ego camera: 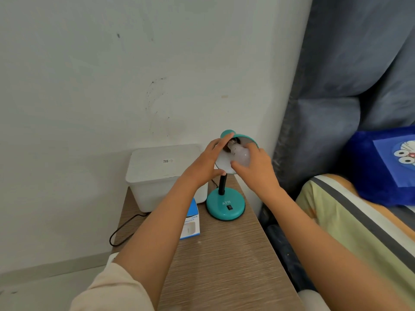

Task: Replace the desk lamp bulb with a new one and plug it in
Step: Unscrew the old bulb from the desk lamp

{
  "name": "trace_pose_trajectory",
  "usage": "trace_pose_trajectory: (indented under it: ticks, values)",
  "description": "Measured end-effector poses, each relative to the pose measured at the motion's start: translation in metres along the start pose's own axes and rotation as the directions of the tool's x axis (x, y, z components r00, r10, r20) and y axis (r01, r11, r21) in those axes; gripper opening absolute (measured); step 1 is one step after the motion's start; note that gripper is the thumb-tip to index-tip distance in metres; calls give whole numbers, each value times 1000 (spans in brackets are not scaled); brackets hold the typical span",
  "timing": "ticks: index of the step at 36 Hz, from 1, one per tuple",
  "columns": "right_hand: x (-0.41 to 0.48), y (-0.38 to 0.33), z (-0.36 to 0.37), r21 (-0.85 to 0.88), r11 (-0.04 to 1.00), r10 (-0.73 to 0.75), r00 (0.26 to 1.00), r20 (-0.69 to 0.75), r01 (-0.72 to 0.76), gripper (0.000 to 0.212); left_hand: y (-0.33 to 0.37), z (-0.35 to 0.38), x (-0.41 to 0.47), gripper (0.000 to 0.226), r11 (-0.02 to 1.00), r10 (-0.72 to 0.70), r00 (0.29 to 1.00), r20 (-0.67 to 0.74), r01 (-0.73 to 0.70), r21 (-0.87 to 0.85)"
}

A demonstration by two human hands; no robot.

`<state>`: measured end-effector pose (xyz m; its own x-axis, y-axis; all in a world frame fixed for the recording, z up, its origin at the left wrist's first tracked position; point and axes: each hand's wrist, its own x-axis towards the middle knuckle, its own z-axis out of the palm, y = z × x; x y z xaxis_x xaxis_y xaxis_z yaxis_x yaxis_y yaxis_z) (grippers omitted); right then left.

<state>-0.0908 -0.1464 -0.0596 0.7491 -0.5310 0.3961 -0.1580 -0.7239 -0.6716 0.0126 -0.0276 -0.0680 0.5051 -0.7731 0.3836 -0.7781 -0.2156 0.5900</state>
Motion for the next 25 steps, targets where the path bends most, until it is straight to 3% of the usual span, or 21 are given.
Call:
trace_pose_trajectory:
  ticks: [9, 12, 16, 20, 25]
  values:
    - [-73, 22, 7, 196, 976, 108, 993, -55, -96, 51, 2, 2, -12, 101, 1000, -21, 994, -103, 22, 13]
    - [-103, 36, 24, 219, 969, 125, 992, -31, -115, 50, -4, 4, -34, 81, 990, -138, 974, -180, 132, -41]
    - [-129, 55, 55, 201, 955, 203, 974, 103, -220, 53, -31, 13, -77, 62, 951, -308, 927, -213, 305, -50]
    - [-132, 67, 81, 152, 907, 342, 897, 279, -393, 62, -58, 27, -117, 74, 853, -522, 822, -226, 502, -145]
    - [-122, 72, 109, 66, 924, 333, 875, 353, -378, 59, -82, 39, -138, 88, 770, -633, 762, -134, 604, -204]
